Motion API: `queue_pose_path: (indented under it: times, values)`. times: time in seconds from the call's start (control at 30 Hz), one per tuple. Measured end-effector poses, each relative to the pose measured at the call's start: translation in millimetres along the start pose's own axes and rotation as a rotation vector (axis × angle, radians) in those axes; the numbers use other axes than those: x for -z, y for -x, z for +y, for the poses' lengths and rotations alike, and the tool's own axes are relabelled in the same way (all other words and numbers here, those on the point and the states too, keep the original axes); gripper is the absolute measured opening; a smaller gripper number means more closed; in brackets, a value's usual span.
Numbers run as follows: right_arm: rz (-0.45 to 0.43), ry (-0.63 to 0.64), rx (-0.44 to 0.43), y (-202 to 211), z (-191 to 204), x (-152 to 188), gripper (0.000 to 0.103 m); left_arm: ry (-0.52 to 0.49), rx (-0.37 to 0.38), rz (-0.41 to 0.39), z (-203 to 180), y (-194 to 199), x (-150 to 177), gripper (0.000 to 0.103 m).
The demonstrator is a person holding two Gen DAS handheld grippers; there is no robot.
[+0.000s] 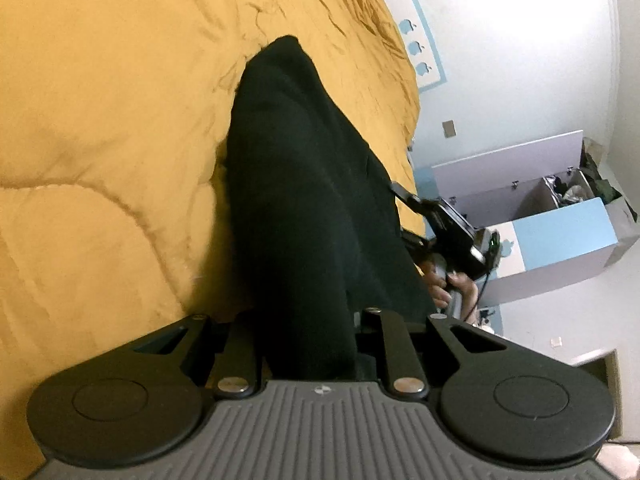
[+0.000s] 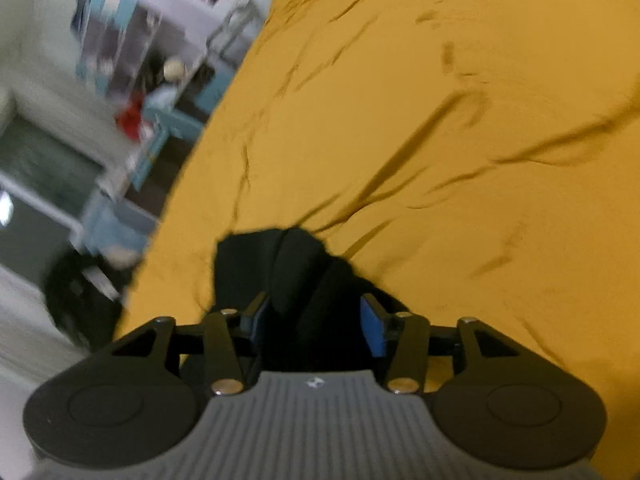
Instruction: Fold small clothes
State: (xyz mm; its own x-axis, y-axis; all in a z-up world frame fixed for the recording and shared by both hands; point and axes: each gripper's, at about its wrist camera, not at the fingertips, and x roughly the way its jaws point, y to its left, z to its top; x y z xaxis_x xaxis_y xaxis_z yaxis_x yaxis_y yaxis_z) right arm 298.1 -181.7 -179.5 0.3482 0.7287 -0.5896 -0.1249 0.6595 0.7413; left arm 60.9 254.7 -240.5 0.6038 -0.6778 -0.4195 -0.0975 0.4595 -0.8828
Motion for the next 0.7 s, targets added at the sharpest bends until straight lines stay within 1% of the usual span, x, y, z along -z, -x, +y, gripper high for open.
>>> queue_pose_path:
  times: [0.03,0.1,0.17,0.27,0.37,0.4,0.47,0.53,0.6,0.67,0.7]
  values:
    - [0.005,-0.028,-0.012,6,-7,3,0.058,0.001,0.012,0.004,5,1,-3,0.021]
    - [0.046,-0.097,-0.033,12,-23,8,0.067,0.011,0.038,0.009,14,4,-8,0.022]
    - [0.084,-0.156,-0.065,7,-34,12,0.067,0.017,0.055,0.009,14,4,-11,0.022]
    - [0.086,-0.227,-0.121,-14,-43,12,0.077,0.013,0.065,0.01,12,0,-13,0.023]
    - [0.102,-0.233,-0.156,-35,-40,14,0.08,0.014,0.075,0.018,16,3,-13,0.024]
    - [0.102,-0.239,-0.178,-42,-37,14,0.083,0.016,0.079,0.02,16,3,-12,0.024]
    - [0.092,-0.28,-0.23,-55,-34,15,0.083,0.02,0.087,0.023,19,3,-12,0.024]
    - [0.089,-0.316,-0.243,-64,-35,11,0.083,0.023,0.091,0.026,19,2,-14,0.024]
    - [0.082,-0.34,-0.254,-65,-37,10,0.083,0.023,0.092,0.028,19,1,-14,0.024]
    - [0.063,-0.371,-0.298,-58,-46,12,0.083,0.024,0.095,0.029,19,1,-15,0.024]
    - [0.061,-0.375,-0.306,-55,-49,13,0.082,0.024,0.096,0.03,20,1,-15,0.024]
